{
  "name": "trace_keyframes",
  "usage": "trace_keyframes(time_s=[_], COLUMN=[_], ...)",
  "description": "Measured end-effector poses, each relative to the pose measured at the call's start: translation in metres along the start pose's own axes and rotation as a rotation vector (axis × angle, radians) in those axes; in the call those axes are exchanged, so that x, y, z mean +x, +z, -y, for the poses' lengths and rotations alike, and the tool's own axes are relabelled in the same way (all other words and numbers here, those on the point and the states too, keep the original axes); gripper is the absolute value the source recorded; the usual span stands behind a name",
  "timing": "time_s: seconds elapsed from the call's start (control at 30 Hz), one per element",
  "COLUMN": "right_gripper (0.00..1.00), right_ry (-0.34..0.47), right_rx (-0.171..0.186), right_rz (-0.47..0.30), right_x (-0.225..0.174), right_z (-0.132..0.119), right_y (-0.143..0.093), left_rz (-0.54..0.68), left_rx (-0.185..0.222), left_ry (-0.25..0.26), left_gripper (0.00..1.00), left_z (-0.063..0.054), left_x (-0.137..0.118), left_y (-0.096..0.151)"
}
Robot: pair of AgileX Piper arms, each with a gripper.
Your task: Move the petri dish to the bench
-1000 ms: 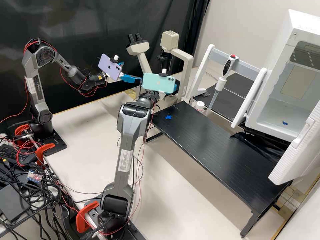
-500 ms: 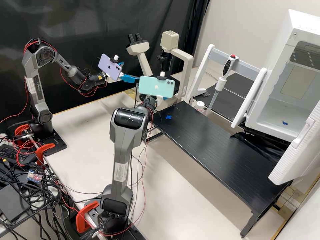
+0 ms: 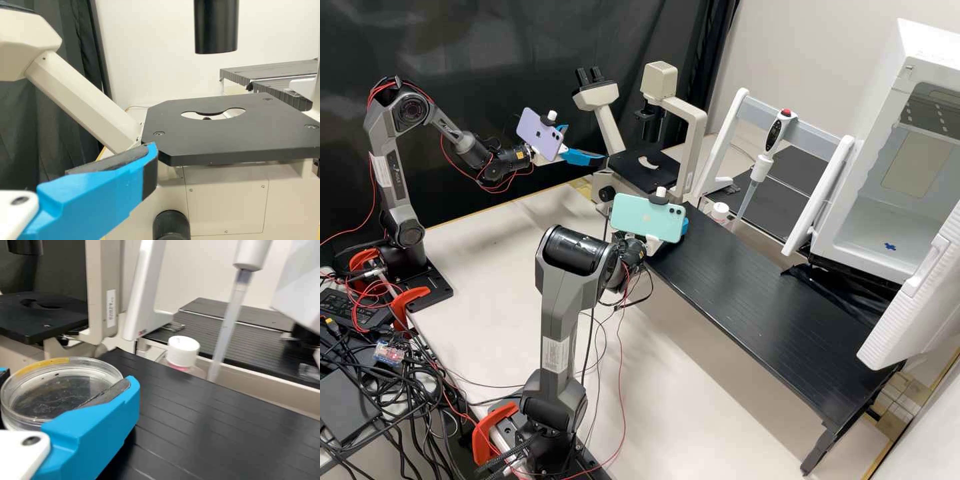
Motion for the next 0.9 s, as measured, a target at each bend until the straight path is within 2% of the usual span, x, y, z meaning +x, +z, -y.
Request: trace_keyframes(time_s=[0.3, 0.6, 0.9], right_gripper=[0.0, 0.0, 0.0], right_ry=[0.037, 0.02, 0.02], right_rx=[-0.005, -0.028, -0.028], right_rz=[-0.004, -0.044, -0.068], right_x=[-0.026, -0.048, -0.052], right_z=[0.001, 0.003, 0.003], right_y=[0.014, 0.011, 0.006], left_rz=[0.0, 0.0, 0.0], left_rx=[0.0, 0.0, 0.0], left_ry=[0.0, 0.0, 0.0], left_gripper=[1.0, 1.0, 1.0], left_z=[0.0, 0.0, 0.0], left_x=[0.0, 0.0, 0.0], left_y=[0.0, 0.0, 0.0])
